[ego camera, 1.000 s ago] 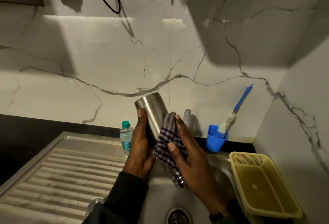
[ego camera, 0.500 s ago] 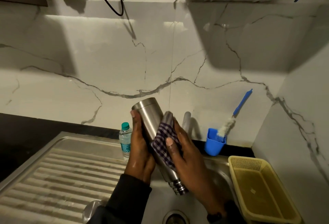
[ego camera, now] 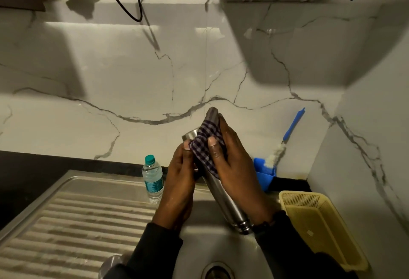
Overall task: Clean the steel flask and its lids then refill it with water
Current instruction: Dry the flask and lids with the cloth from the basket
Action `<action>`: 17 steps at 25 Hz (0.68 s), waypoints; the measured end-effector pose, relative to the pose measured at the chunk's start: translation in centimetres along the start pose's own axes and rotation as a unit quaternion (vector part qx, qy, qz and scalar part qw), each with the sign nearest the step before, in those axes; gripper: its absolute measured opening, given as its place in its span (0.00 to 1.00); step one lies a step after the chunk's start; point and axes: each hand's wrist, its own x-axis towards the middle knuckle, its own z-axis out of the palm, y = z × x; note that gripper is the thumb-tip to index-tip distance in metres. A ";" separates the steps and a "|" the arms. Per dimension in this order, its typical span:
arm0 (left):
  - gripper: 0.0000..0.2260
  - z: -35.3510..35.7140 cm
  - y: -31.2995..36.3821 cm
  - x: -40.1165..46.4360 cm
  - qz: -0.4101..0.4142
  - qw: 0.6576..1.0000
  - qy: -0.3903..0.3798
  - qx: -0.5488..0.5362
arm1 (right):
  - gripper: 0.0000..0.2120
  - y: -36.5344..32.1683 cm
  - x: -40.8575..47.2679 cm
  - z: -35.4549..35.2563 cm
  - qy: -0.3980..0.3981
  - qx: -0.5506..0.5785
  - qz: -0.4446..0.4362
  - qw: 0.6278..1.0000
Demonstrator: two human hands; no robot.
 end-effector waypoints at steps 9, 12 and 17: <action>0.43 0.7 0.5 0.2 -0.056 0.973 0.013 -0.223 | 0.28 1.6 -3.2 0.0 -0.042 -0.058 -0.022 0.997; 0.48 0.4 -0.2 -0.1 -0.102 0.948 0.031 -0.301 | 0.28 2.5 -4.4 -0.3 -0.070 -0.056 -0.009 0.996; 0.42 -1.2 -0.7 0.1 -0.044 0.938 0.131 -0.318 | 0.23 3.3 -5.0 -1.7 -0.118 -0.044 0.048 0.991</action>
